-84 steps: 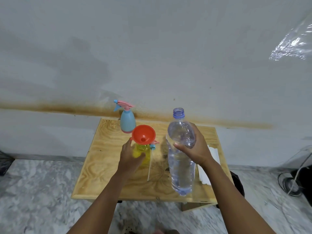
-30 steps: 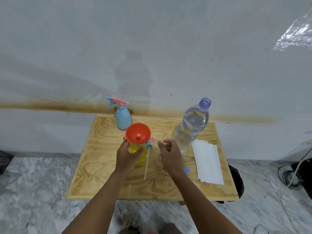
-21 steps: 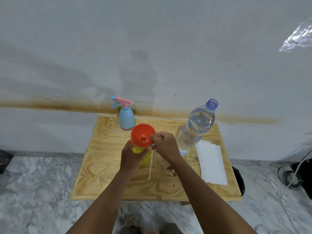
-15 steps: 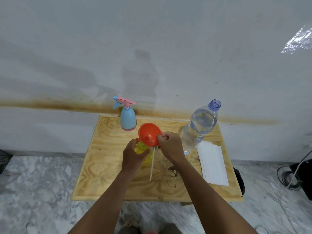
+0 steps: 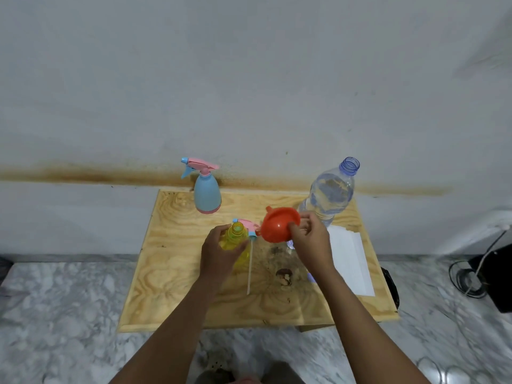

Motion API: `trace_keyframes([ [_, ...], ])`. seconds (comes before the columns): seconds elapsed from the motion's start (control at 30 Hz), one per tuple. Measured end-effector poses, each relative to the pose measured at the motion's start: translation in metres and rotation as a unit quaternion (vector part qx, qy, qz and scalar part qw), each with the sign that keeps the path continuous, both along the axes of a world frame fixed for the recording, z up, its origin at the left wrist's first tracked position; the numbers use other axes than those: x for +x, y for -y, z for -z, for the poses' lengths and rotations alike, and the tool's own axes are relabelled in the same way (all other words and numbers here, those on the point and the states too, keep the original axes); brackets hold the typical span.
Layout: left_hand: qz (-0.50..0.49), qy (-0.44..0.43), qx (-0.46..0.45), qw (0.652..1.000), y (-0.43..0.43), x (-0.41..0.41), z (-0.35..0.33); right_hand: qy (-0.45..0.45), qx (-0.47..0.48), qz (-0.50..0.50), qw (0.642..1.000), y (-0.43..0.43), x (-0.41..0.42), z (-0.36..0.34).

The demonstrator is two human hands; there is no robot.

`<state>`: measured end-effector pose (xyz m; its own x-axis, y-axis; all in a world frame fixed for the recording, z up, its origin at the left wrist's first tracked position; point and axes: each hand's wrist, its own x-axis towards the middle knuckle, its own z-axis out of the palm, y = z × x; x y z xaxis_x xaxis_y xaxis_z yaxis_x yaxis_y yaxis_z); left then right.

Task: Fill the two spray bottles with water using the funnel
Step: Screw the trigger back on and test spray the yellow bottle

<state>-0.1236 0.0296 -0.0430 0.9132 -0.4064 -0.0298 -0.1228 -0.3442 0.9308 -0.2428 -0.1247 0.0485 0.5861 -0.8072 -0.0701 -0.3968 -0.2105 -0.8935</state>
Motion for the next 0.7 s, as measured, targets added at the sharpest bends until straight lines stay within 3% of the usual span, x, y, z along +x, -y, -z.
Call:
trace_keyframes([
  [0.27, 0.006, 0.015, 0.009, 1.0, 0.0, 0.005, 0.007, -0.093, -0.121, -0.003, 0.988, 0.014, -0.021, 0.056],
  [0.53, 0.01, 0.031, 0.027, 0.999, 0.0, 0.007, 0.008, -0.159, -0.288, -0.018, 0.944, 0.017, -0.011, 0.11],
  [0.7, 0.017, 0.034, 0.02, 0.999, -0.001, 0.006, 0.009, -0.226, -0.307, -0.033, 0.924, 0.009, -0.018, 0.136],
])
